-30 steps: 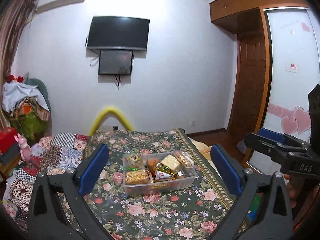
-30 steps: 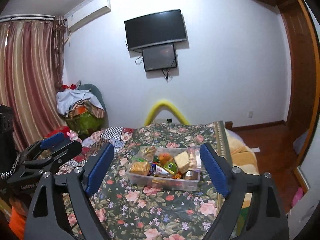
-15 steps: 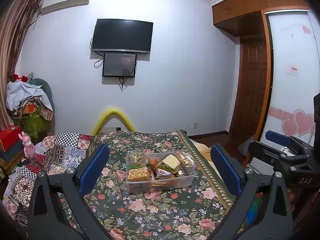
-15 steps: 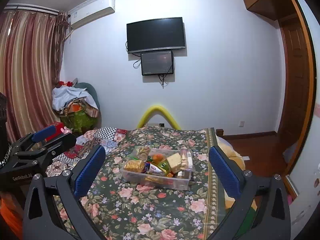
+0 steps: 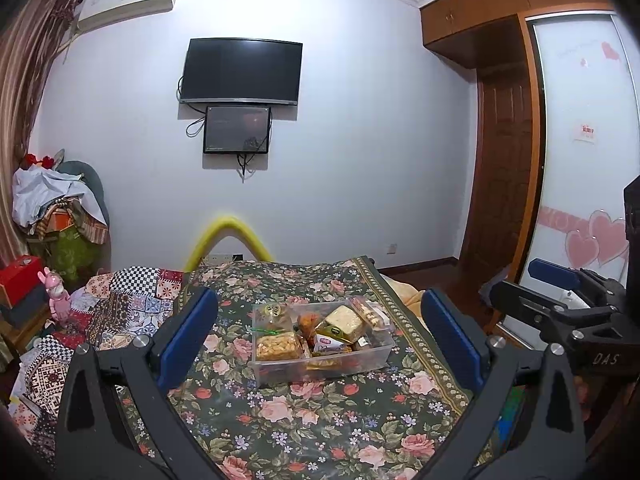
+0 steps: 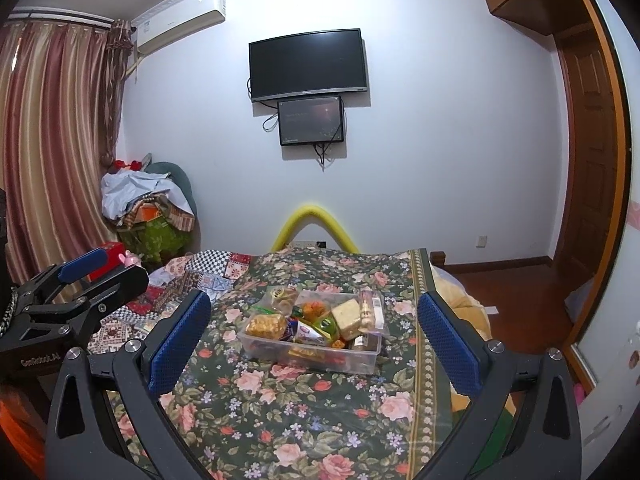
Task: Organize snacks
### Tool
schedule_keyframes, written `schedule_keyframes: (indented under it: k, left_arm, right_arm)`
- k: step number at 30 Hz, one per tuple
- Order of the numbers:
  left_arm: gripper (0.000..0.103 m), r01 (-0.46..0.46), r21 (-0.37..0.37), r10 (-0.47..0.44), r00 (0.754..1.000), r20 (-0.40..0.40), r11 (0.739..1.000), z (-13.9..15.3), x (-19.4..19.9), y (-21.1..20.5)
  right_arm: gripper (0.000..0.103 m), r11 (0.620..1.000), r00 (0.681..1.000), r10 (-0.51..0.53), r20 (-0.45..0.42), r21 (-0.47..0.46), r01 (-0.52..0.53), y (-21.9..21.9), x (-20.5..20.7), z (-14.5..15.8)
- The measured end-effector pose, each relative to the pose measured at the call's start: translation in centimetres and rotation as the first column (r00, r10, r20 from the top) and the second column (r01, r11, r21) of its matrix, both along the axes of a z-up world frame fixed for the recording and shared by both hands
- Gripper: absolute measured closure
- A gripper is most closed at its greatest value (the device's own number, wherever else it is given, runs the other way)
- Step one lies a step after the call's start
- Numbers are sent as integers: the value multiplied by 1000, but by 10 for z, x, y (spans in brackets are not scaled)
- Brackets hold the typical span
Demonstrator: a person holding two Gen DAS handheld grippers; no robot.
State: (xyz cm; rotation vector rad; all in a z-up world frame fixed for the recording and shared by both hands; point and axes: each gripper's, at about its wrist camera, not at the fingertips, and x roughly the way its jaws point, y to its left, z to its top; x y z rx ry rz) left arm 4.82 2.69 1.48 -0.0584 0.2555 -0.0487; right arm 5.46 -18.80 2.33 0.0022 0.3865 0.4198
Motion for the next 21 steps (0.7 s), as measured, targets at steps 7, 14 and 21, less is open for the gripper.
schedule_keyframes:
  k: [7,14,21]
  left_arm:
    - [0,5,4,-5,1000,0,1000,-1,1,-2]
    - [0,9,5,-9,1000,-2,1000,-1,1,-3]
    - [0,21,16,-21,1000,-4,1000,-2,2,-7]
  right_arm:
    - [0,1000,1000,-3,0,-2,3,0,0,0]
    - [0,1000,1000,-5,-3,-1,5,-1,2,-1]
    - [0,1000,1000,-6,-6,4,6,-2,2,-1]
